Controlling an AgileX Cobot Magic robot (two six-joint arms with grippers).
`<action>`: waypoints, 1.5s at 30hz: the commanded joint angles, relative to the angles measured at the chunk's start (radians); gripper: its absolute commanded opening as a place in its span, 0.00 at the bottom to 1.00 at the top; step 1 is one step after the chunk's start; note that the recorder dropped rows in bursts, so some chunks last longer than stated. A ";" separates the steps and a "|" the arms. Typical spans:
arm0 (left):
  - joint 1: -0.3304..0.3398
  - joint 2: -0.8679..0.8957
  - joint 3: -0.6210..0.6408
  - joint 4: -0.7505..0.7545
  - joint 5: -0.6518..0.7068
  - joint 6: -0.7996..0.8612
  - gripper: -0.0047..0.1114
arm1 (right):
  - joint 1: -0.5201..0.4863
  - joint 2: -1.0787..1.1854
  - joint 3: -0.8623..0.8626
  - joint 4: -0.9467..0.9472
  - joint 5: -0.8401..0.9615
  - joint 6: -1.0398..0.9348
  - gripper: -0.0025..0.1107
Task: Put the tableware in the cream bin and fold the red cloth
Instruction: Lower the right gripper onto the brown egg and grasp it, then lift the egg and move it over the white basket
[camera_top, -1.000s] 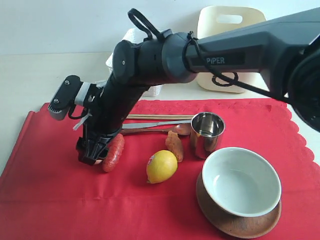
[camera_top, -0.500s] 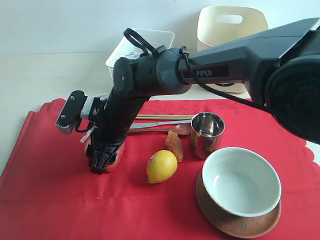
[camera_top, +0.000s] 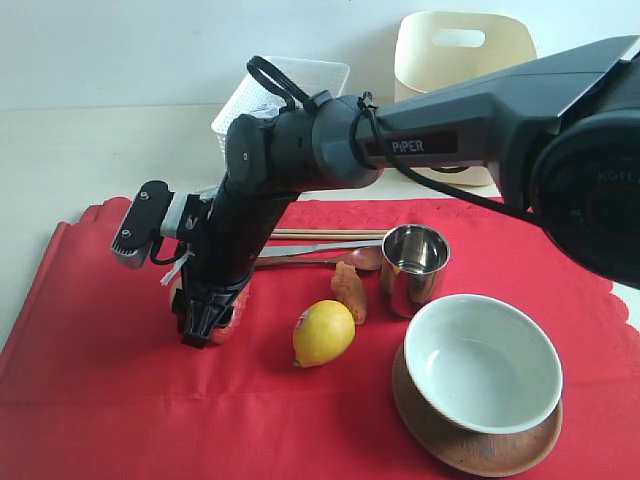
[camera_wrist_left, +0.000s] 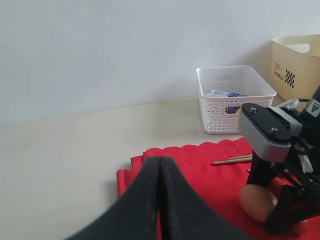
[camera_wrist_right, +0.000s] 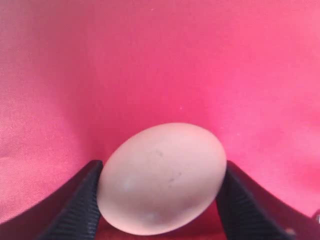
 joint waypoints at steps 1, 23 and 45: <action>-0.006 -0.006 0.003 -0.001 -0.001 -0.002 0.05 | 0.001 0.000 -0.007 -0.003 -0.002 0.007 0.02; -0.006 -0.006 0.003 -0.001 -0.001 -0.004 0.05 | 0.001 -0.119 -0.007 0.002 0.072 0.066 0.02; -0.006 -0.006 0.003 -0.001 -0.001 -0.004 0.05 | -0.145 -0.256 -0.011 -0.158 -0.192 0.358 0.02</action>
